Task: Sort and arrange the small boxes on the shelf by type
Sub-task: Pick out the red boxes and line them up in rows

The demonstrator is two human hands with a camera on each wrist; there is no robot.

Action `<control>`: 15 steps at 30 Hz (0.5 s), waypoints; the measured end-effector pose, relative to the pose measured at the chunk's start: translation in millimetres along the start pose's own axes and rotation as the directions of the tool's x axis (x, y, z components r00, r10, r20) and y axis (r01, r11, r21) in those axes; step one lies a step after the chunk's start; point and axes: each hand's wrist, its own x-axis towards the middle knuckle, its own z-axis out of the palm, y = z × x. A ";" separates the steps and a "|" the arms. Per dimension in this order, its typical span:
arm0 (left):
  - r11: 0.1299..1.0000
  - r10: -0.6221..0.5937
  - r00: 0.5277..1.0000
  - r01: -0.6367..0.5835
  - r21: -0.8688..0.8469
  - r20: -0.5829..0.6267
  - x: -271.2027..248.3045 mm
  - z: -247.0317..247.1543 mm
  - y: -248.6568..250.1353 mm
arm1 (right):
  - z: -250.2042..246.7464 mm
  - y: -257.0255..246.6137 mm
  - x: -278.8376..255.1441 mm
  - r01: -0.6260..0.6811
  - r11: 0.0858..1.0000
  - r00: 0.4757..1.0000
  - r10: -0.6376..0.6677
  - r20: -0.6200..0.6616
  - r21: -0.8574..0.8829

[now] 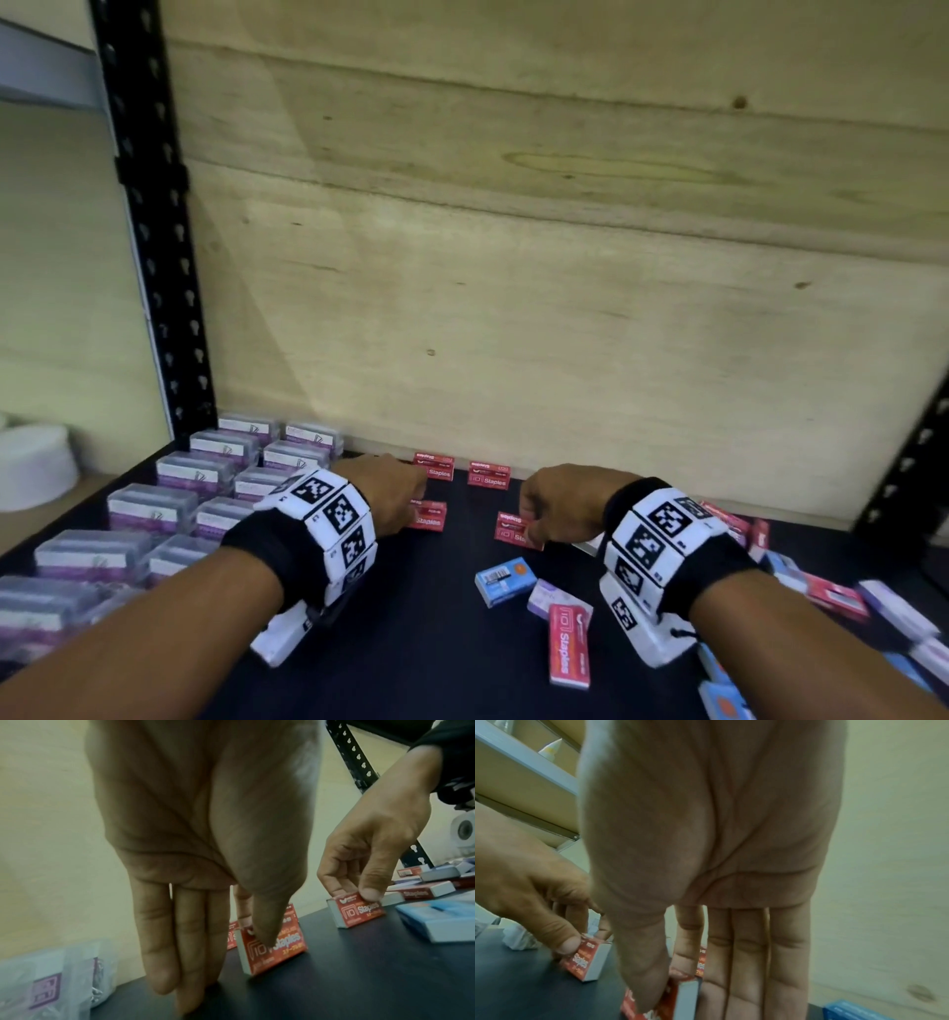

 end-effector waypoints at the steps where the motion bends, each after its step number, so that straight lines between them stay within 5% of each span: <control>1: 1.000 -0.006 1.000 0.006 0.004 -0.001 1.9 0.6 0.7 | 0.3 -0.8 1.2 0.002 1.000 1.000 -0.002 -0.002 -0.006; 15: 0.999 0.018 0.998 -0.015 0.044 -0.067 29.3 -2.8 4.8 | -6.7 -9.8 33.4 0.030 0.999 0.997 -0.032 -0.070 -0.038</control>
